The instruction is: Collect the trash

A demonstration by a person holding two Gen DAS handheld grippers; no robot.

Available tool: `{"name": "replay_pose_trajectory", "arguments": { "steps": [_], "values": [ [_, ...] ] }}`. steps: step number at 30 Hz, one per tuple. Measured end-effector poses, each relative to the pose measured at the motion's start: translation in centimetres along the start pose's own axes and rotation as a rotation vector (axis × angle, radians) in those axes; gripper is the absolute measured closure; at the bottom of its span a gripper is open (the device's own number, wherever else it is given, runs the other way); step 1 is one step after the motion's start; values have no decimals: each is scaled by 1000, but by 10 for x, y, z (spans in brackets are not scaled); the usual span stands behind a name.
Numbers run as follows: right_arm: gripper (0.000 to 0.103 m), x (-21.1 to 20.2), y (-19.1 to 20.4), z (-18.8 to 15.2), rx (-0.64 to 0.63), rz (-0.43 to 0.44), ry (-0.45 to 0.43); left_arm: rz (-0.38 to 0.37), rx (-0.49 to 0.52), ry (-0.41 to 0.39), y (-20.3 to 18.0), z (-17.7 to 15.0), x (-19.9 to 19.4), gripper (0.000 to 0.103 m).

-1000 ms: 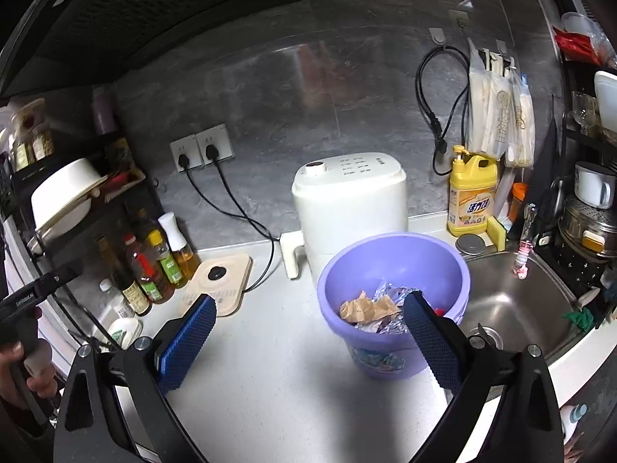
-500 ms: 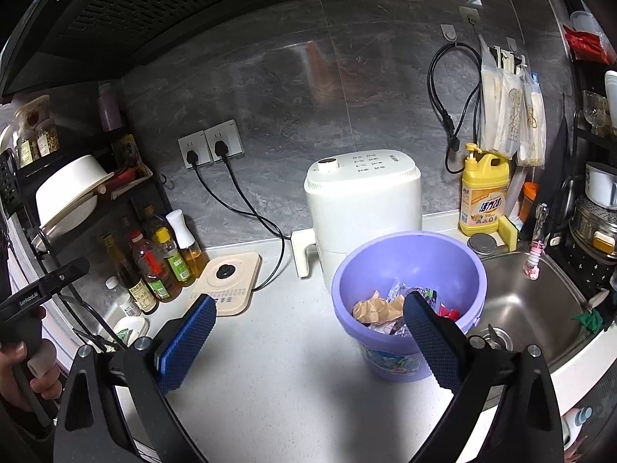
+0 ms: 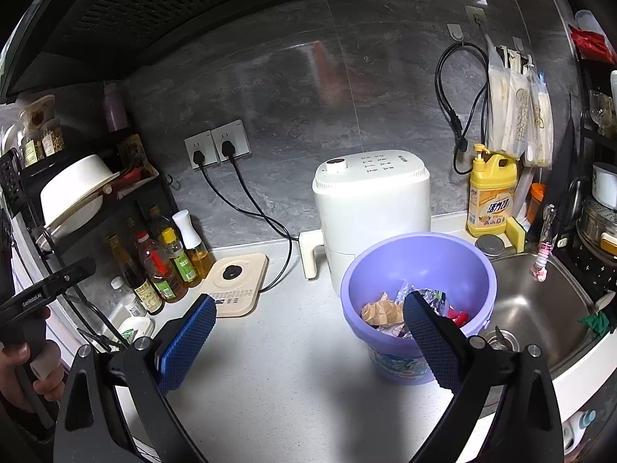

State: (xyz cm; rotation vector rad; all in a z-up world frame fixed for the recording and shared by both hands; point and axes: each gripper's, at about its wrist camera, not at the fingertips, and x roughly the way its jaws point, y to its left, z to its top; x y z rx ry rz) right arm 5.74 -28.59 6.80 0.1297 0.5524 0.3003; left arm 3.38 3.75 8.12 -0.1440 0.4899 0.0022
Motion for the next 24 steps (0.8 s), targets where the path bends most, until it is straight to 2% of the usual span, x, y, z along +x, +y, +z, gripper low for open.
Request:
{"name": "replay_pose_trajectory", "arguments": {
  "steps": [24],
  "values": [
    [8,3,9,-4,-23,27,11,29,-35,-15,11,-13,-16,6]
  ]
}}
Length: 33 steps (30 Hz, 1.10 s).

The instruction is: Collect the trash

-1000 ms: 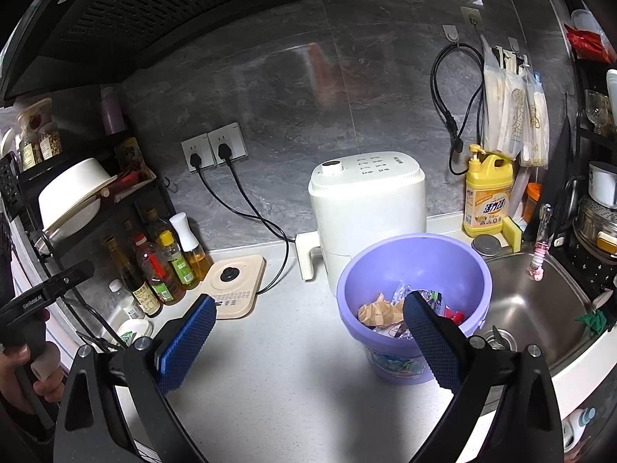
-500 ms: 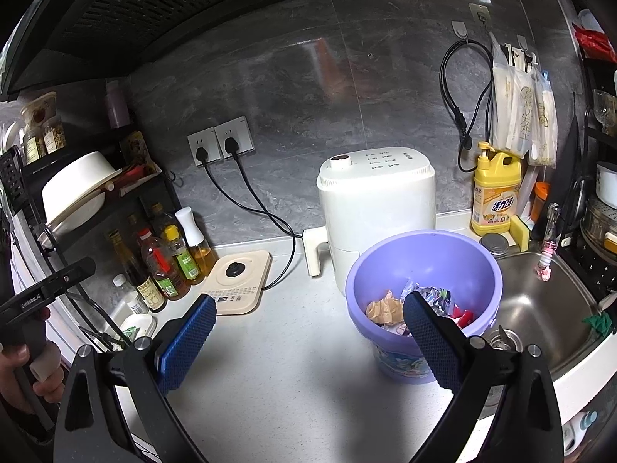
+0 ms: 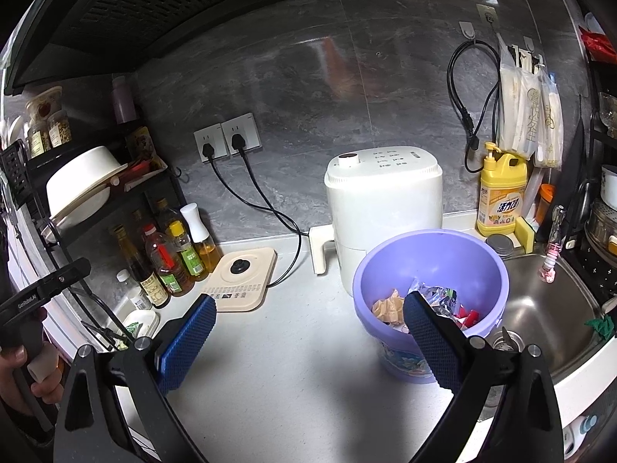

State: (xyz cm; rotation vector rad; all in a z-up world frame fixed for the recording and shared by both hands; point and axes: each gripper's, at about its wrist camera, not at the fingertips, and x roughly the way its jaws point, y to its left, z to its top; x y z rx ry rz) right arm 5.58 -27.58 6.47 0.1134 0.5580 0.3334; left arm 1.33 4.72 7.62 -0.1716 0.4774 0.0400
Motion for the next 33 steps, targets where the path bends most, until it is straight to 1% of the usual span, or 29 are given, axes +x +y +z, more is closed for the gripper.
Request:
{"name": "replay_pose_trajectory", "arguments": {
  "steps": [17,24,33],
  "values": [
    [8,-8,2,-2,3,10,-12,-6,11,-9,2,1,-8,6],
    [8,-11,3,-3,4,15,-11,19,20,-18,2,1,-11,6],
    [8,-4,5,-4,1,18,-3,-14,30,-6,4,0,-6,6]
  ]
}}
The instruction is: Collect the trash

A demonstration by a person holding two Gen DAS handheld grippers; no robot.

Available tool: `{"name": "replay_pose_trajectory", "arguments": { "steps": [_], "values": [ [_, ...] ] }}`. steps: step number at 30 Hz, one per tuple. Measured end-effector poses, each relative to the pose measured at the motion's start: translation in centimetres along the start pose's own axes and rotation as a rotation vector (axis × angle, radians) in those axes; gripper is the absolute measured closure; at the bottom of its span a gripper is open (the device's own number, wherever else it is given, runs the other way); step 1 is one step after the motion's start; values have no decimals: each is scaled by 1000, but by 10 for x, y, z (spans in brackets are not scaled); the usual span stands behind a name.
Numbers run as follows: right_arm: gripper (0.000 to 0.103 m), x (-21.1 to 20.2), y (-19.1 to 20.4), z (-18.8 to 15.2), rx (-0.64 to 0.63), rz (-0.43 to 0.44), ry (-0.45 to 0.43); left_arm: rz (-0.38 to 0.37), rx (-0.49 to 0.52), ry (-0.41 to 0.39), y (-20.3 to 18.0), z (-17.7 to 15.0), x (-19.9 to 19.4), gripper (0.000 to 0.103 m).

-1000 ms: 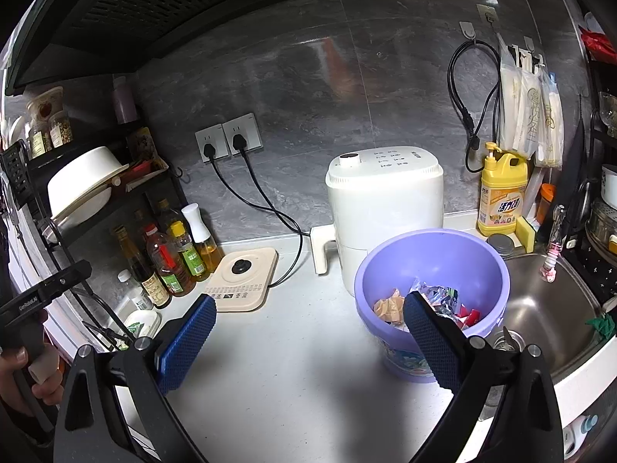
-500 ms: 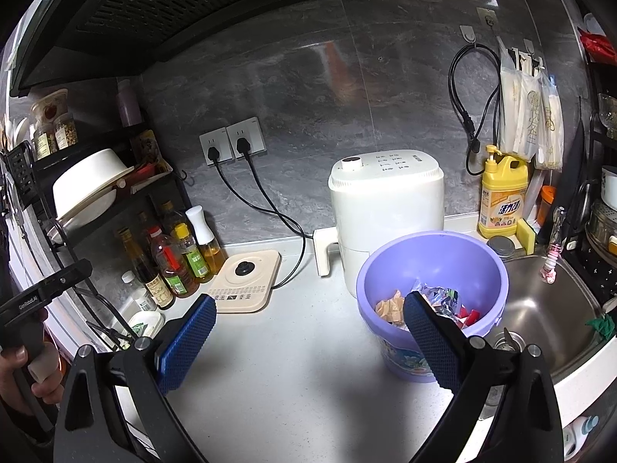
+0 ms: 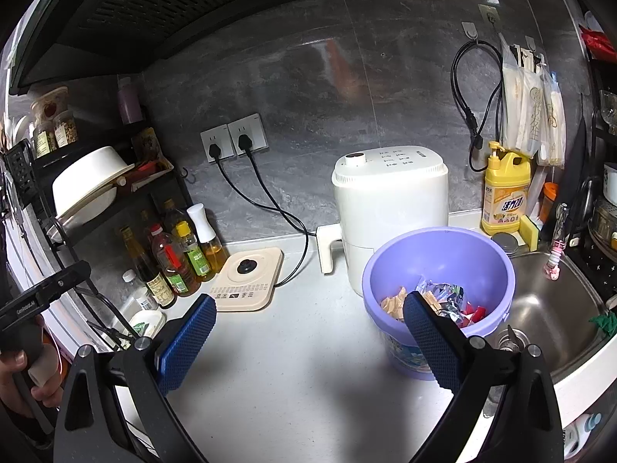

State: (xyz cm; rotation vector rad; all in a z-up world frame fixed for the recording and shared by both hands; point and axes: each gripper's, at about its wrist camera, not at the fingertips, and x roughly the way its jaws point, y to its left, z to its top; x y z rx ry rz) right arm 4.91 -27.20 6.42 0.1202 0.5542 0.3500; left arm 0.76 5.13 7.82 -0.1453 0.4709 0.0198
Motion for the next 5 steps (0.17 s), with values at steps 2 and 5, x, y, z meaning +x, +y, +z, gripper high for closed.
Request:
{"name": "replay_pose_trajectory", "arguments": {
  "steps": [2,5],
  "values": [
    [8,6,2,-1,-1,0,8,13,-6,3,5,-5,4,6],
    [8,22,12,-5,-30,6,36,58,-23,15,17,-17,13,6]
  ]
}}
